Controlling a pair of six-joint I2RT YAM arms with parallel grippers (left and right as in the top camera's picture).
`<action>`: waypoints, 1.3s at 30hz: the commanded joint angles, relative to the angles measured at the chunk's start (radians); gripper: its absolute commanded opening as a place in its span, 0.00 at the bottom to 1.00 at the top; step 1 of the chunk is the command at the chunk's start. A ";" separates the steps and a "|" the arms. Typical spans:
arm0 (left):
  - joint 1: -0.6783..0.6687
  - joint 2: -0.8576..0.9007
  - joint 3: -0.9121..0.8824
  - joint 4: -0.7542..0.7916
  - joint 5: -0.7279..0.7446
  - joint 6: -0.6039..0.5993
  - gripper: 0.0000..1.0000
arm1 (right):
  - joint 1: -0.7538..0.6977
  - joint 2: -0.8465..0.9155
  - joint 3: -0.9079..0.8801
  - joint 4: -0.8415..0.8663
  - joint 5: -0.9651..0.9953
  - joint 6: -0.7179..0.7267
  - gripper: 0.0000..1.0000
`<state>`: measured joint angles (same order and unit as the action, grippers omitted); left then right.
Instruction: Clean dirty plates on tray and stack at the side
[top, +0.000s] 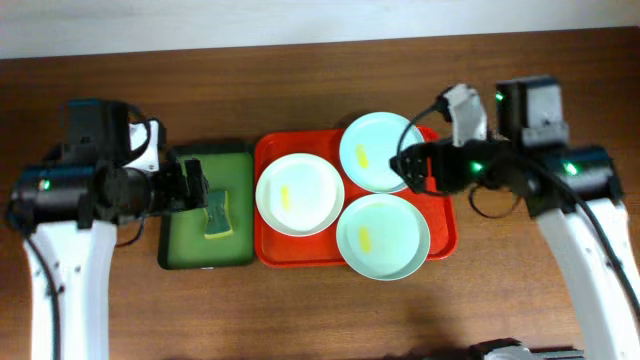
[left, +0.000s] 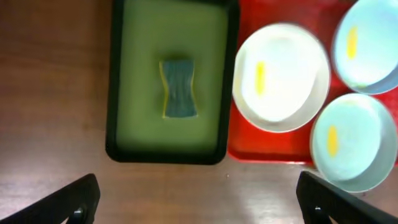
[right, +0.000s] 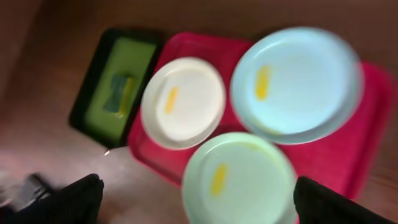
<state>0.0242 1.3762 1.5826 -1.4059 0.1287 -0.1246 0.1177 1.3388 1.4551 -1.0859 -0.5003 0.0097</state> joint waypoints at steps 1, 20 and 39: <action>-0.004 0.087 0.013 -0.023 0.014 -0.005 0.74 | 0.000 0.103 0.021 -0.028 -0.200 0.007 0.84; -0.005 0.150 0.000 -0.024 0.010 -0.006 0.76 | 0.139 0.222 0.019 0.033 0.158 0.243 0.39; -0.005 0.150 0.000 -0.002 -0.001 -0.039 0.70 | 0.203 0.434 0.018 0.071 0.389 0.178 0.43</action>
<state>0.0235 1.5253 1.5822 -1.4101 0.1314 -0.1543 0.3176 1.7676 1.4567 -1.0092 -0.1345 0.2070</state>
